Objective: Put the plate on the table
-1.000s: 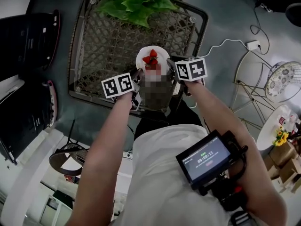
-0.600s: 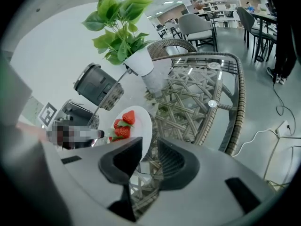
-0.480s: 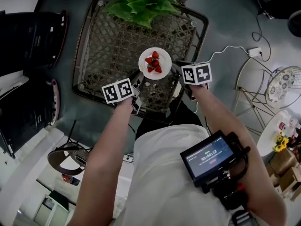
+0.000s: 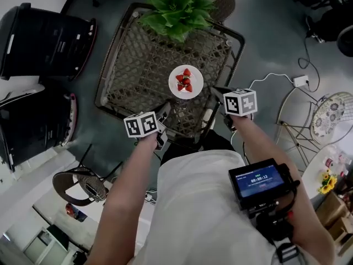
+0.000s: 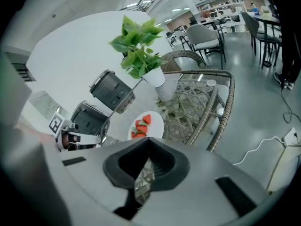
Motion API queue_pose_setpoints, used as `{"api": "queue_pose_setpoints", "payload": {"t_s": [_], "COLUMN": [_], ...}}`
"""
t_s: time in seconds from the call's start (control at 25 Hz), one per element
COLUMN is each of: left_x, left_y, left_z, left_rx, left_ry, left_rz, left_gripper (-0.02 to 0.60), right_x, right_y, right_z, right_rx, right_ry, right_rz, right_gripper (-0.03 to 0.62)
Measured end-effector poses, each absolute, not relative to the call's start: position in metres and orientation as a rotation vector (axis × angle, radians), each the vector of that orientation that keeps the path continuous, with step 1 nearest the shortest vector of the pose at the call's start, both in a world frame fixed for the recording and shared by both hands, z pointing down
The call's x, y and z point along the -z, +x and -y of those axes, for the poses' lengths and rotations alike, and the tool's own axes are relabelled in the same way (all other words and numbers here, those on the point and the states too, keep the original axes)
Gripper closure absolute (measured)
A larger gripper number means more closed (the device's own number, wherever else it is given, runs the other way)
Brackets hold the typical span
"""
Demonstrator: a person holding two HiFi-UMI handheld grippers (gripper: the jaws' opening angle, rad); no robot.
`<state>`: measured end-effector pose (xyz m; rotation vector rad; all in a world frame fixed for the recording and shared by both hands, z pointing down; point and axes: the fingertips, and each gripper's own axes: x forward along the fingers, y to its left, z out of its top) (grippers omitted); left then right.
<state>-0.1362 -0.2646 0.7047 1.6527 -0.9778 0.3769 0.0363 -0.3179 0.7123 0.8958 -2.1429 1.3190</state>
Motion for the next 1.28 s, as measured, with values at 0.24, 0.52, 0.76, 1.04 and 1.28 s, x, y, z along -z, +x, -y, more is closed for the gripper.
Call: {"api": "queue_pose_setpoints", "payload": {"t_s": [0.24,0.52,0.76,1.04,1.28], "left_x": [-0.672,-0.627,-0.600,-0.570,-0.569], "left_y": [-0.117,-0.099,-0.095,-0.093,-0.080], "left_z": [0.234,0.219,0.210,0.205,0.195], "left_rx": [-0.269,-0.183,-0.167,-0.117,-0.119], "left_ry": [1.712,1.831,1.919,1.998,1.994], "left_rz": [0.952,0.970,1.027,1.095,1.107], "left_gripper": [0.577,0.577,0.577,0.577,0.577], "right_x": [-0.674,-0.631,-0.604,-0.578,-0.578], "right_y": [0.038,0.040,0.039,0.022,0.028], "right_z": [0.291,0.276,0.257,0.241,0.228], "right_rx": [-1.320,-1.298,-1.270,-1.255,-1.254], "right_ry": [0.807,0.710,0.635,0.528,0.492], "right_rz": [2.234,2.384,2.455,2.529,2.529], "right_gripper": [0.589,0.590,0.589,0.589,0.589]}}
